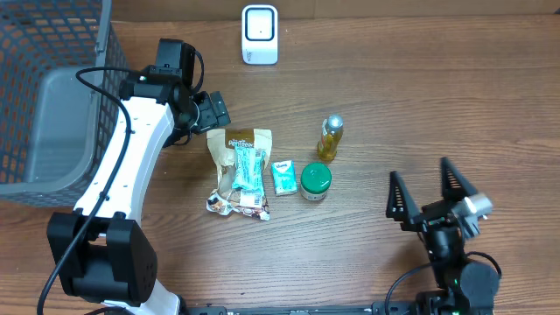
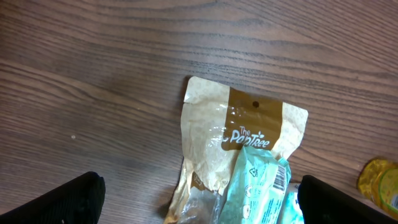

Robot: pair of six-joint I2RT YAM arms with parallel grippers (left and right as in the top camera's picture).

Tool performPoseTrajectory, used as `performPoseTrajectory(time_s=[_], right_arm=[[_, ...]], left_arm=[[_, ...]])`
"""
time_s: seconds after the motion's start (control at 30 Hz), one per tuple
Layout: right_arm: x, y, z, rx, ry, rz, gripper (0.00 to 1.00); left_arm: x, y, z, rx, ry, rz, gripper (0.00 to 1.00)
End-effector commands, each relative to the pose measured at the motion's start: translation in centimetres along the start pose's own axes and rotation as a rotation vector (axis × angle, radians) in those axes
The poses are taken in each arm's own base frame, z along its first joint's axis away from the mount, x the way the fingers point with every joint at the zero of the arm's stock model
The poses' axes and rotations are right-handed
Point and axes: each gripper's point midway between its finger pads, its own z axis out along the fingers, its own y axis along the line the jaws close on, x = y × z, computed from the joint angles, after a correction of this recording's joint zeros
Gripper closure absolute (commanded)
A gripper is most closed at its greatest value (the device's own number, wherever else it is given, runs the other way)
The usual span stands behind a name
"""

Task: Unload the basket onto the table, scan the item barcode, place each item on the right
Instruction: 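Lift the right arm from rest and swing it toward the table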

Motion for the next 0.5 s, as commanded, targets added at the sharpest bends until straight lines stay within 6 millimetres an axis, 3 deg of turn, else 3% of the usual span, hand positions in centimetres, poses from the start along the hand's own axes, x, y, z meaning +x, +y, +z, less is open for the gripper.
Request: performPoseTrajectory(time_s=[0.0, 0.07, 0.2, 0.47], right_arm=[[2.6, 0.8, -0.2, -0.053, 0.107, 0.100, 0.00], [3.3, 1.0, -0.3, -0.065, 0.139, 0.108, 0.00], [2.1, 1.4, -0.2, -0.070, 0.140, 0.108, 0.00], [-4.5, 2.1, 0.0, 0.013, 0.147, 0.112, 0.00]], left_arm=[[-0.4, -0.3, -0.3, 0.010, -0.011, 0.012, 0.00], [-0.4, -0.3, -0.3, 0.010, -0.011, 0.012, 0.00], [-0.4, -0.3, -0.3, 0.010, -0.011, 0.012, 0.00], [-0.4, -0.3, -0.3, 0.010, -0.011, 0.012, 0.00]])
